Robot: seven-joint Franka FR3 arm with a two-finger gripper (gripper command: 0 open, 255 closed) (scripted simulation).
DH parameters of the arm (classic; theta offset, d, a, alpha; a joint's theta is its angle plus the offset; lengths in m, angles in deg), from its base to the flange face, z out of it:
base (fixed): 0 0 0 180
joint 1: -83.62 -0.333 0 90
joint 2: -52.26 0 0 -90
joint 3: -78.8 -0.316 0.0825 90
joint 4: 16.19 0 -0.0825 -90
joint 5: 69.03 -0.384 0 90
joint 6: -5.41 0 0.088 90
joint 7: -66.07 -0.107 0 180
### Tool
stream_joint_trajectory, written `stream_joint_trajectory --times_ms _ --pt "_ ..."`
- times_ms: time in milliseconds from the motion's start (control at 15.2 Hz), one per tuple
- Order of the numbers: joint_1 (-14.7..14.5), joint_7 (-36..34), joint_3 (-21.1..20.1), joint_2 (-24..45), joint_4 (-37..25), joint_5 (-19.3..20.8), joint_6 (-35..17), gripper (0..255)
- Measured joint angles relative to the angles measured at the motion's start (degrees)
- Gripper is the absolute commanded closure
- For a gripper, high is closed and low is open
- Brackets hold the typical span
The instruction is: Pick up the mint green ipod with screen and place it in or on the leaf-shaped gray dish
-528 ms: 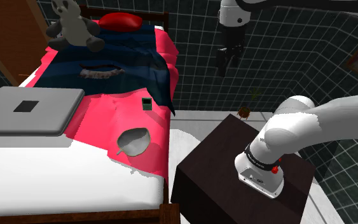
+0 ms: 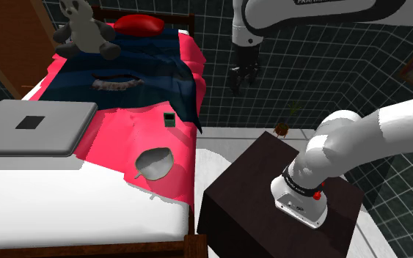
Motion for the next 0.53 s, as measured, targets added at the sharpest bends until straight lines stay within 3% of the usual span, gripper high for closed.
stream_joint_trajectory --times_ms 528 --pt "0.1 -5.0 -2.1 15.3 -1.3 -1.1 -16.1 0"
